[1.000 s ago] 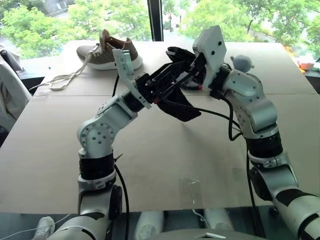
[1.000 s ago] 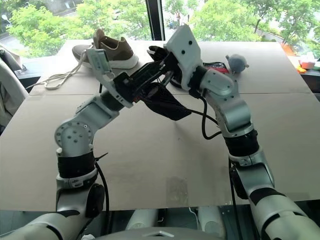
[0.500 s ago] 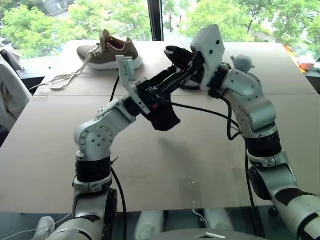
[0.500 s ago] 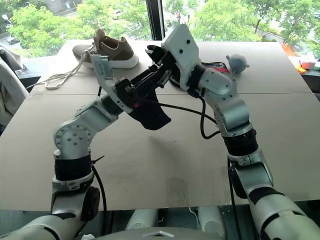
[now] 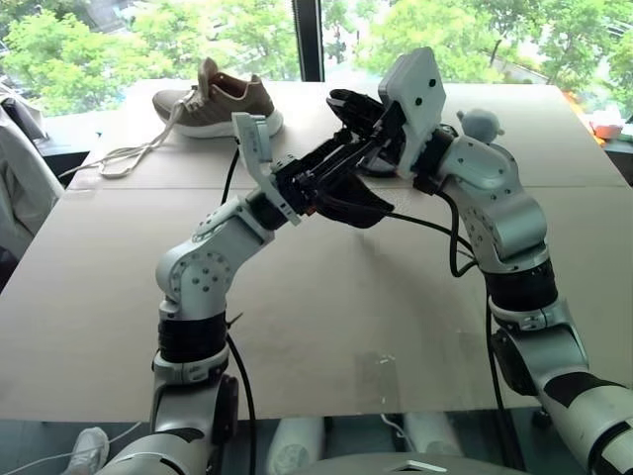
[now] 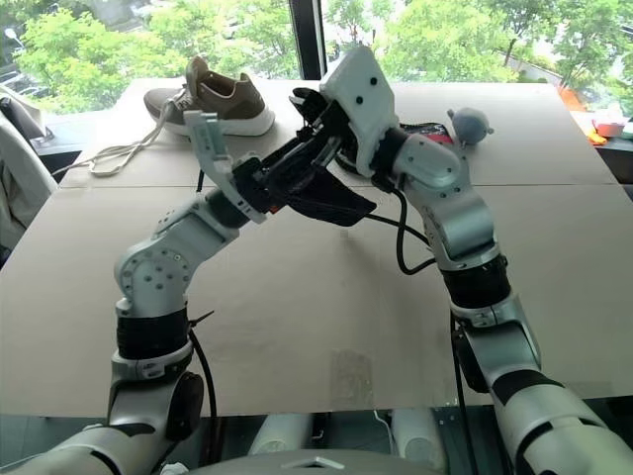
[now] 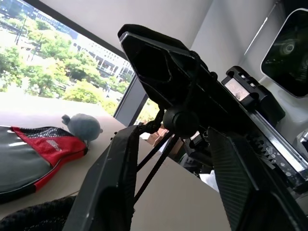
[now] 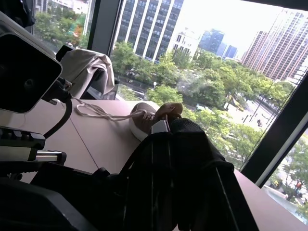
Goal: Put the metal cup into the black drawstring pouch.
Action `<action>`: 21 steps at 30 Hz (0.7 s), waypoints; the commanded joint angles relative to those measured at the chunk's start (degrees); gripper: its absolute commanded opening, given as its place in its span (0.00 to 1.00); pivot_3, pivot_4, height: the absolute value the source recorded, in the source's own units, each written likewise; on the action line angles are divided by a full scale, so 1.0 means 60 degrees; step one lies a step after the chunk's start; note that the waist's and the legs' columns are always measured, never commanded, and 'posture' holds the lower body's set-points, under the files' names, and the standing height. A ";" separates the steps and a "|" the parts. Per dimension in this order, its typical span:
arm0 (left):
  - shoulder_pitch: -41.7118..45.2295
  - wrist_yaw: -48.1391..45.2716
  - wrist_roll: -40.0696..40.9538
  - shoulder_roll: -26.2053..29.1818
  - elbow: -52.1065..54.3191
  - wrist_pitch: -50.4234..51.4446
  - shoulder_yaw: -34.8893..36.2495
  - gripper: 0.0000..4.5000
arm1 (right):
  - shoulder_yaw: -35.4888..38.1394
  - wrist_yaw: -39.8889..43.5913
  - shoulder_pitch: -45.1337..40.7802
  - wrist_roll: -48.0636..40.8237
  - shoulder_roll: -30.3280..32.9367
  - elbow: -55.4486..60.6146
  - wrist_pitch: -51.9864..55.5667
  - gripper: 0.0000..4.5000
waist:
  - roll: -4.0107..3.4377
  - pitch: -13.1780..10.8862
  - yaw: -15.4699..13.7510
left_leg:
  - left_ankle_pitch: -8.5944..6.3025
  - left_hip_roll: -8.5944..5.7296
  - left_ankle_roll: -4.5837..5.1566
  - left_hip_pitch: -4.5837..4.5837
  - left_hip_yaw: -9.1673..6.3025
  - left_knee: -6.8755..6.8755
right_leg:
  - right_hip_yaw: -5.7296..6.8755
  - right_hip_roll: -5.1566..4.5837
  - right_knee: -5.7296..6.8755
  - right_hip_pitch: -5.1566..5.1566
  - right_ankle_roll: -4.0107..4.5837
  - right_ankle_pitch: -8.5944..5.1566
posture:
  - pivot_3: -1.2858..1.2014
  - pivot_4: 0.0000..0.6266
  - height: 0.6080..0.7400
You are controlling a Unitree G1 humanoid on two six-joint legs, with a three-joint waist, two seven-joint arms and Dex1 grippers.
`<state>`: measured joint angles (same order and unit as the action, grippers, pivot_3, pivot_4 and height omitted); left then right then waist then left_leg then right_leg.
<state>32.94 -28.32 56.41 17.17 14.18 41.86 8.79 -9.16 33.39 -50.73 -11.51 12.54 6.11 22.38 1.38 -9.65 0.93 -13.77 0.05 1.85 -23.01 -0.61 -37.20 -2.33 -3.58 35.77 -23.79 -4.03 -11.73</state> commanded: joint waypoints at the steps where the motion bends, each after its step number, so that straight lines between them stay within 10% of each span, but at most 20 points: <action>1: -0.0001 -0.0007 0.0096 -0.0024 0.0347 -0.0129 0.0101 0.05 | 0.0111 0.0016 -0.0185 -0.0039 -0.0006 0.0204 -0.0137 0.00 | 0.0000 0.0000 0.0000 | 0.0000 0.0000 0.0000 0.0000 0.0001 0.0000 | 0.0000 0.0000 0.0000 0.0000 0.0000 0.0000 | 0.52 0.24 1.00; 11: -0.0015 0.0260 -0.0119 0.0005 0.0319 -0.0249 0.0226 0.01 | 0.0077 0.0012 -0.0117 -0.0014 -0.0001 0.0186 -0.0143 0.00 | 0.0000 -0.0001 -0.0002 | 0.0000 0.0000 0.0000 0.0000 0.0000 -0.0001 | 0.0000 0.0000 0.0001 0.0000 0.0000 0.0000 | 0.52 0.24 1.00; 16: -0.0026 -0.0133 -0.2896 0.0699 0.0465 -0.2099 -0.0794 0.37 | 0.0046 0.0024 -0.0102 0.0029 0.0042 0.0179 -0.0132 0.00 | -0.0001 -0.0002 -0.0001 | 0.0000 -0.0003 0.0000 0.0000 0.0013 0.0002 | 0.0000 0.0002 0.0000 0.0000 0.0001 0.0000 | 0.52 0.24 1.00; 21: -0.0104 -0.0596 -0.3590 0.0759 0.0700 -0.2668 -0.1315 0.37 | 0.0024 0.0032 -0.0102 0.0063 0.0045 0.0162 -0.0147 0.00 | -0.0001 -0.0002 -0.0030 | 0.0000 -0.0002 -0.0001 -0.0004 0.0023 0.0002 | 0.0001 0.0000 -0.0006 0.0000 0.0001 0.0000 | 0.52 0.24 1.00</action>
<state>32.31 -30.60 35.85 21.36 15.24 27.69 1.45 -9.35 33.45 -50.68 -11.07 12.71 5.68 22.31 1.37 -9.66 0.75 -13.77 0.04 1.84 -23.04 -0.48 -37.19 -2.32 -3.59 35.72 -23.79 -4.02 -11.73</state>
